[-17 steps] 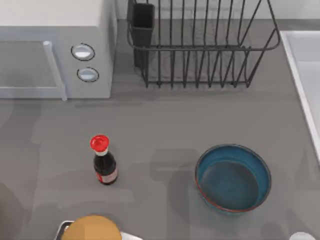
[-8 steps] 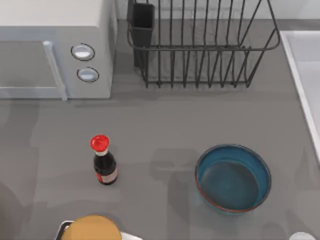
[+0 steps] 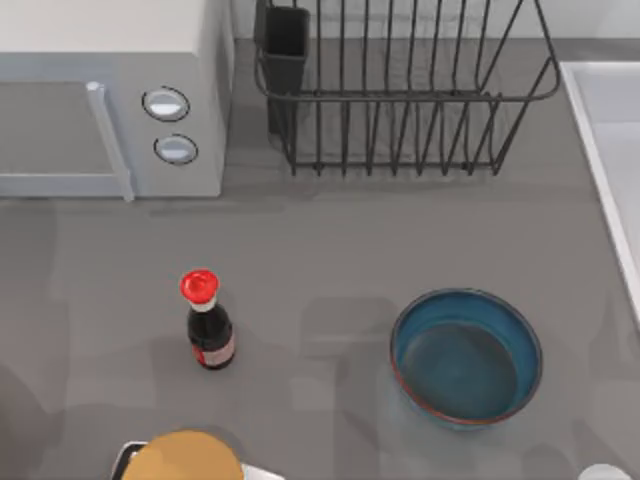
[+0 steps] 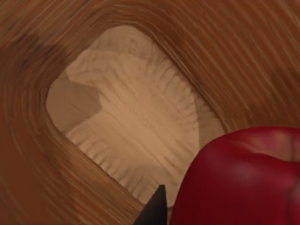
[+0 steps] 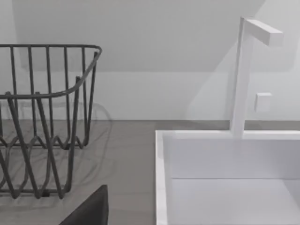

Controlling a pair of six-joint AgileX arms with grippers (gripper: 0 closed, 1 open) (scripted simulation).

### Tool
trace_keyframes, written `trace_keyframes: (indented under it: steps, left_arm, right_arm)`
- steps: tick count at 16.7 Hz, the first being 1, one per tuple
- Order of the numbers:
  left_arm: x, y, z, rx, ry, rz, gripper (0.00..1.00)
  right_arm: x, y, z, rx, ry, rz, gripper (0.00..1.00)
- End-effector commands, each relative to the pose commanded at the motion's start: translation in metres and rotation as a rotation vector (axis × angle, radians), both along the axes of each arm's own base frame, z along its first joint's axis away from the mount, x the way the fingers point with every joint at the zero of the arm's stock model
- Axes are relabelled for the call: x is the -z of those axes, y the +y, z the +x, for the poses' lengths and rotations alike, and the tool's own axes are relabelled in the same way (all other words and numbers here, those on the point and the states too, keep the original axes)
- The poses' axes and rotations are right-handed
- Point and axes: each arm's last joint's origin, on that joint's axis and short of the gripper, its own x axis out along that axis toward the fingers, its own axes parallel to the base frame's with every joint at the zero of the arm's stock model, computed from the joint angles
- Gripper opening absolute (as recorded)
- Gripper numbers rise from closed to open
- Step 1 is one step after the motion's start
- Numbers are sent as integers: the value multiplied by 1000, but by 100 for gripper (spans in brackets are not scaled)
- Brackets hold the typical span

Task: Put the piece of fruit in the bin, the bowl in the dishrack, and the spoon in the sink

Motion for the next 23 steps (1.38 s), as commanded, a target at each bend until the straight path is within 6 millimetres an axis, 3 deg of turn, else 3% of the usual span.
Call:
trace_keyframes:
  steps: [2, 15, 23]
  left_arm:
    - [0, 0, 0, 0, 0, 0, 0]
    - [0, 0, 0, 0, 0, 0, 98]
    - [0, 0, 0, 0, 0, 0, 100]
  right_arm:
    - [0, 0, 0, 0, 0, 0, 100]
    - [0, 0, 0, 0, 0, 0, 100]
    - [0, 0, 0, 0, 0, 0, 100]
